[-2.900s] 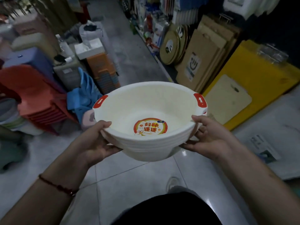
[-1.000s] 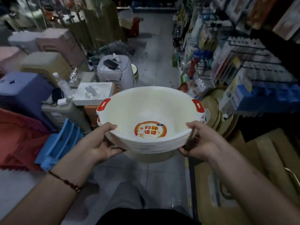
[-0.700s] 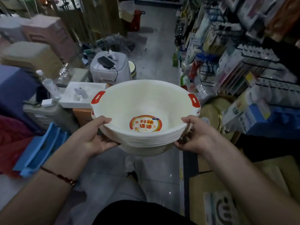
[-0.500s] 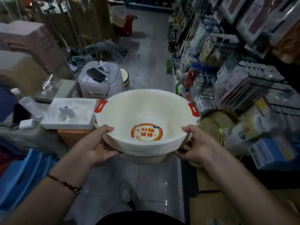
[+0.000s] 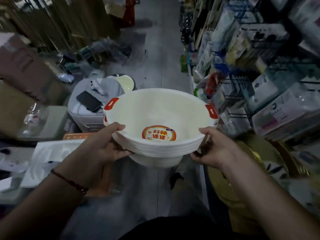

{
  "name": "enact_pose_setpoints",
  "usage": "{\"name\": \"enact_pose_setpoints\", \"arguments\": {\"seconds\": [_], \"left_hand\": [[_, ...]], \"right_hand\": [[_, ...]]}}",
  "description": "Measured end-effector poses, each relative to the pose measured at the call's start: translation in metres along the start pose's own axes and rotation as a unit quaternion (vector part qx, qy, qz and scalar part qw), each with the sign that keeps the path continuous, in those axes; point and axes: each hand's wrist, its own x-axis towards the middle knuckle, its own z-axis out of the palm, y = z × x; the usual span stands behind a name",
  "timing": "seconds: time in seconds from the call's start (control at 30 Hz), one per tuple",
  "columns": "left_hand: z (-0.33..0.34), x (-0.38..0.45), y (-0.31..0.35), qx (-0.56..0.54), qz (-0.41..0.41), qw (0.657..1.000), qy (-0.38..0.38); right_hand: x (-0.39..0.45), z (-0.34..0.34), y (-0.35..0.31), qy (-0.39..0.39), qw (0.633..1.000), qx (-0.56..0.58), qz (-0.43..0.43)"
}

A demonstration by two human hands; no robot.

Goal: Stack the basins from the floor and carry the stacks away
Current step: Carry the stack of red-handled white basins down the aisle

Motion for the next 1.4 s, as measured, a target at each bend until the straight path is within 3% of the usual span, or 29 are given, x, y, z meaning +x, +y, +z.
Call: {"name": "enact_pose_setpoints", "arguments": {"seconds": [0.3, 0.53, 0.7, 0.93, 1.07, 1.2, 1.4], "left_hand": [[0.120, 0.085, 0.115, -0.041, 0.029, 0.999, -0.007], [0.167, 0.114, 0.191, -0.101, 0.057, 0.993, 0.001], [0.184, 0.156, 0.249, -0.135, 0.077, 0.987, 0.029], [0.196, 0.228, 0.330, -0.143, 0.075, 0.987, 0.011], [0.192, 0.284, 0.388, -0.074, 0.105, 0.991, 0.024], [0.169, 0.325, 0.449, -0.154, 0.105, 0.982, 0.022], [0.159, 0.371, 0.517, -0.151, 0.090, 0.983, 0.058]], "right_hand": [[0.099, 0.085, -0.171, -0.040, 0.998, -0.038, 0.011], [0.124, 0.161, -0.271, -0.058, 0.994, -0.092, 0.010], [0.148, 0.217, -0.319, -0.071, 0.991, -0.110, -0.004], [0.199, 0.299, -0.378, -0.063, 0.989, -0.130, -0.008], [0.242, 0.368, -0.409, -0.039, 0.988, -0.149, -0.008], [0.279, 0.433, -0.428, -0.045, 0.984, -0.173, -0.011], [0.330, 0.503, -0.444, -0.038, 0.981, -0.192, 0.001]]}}
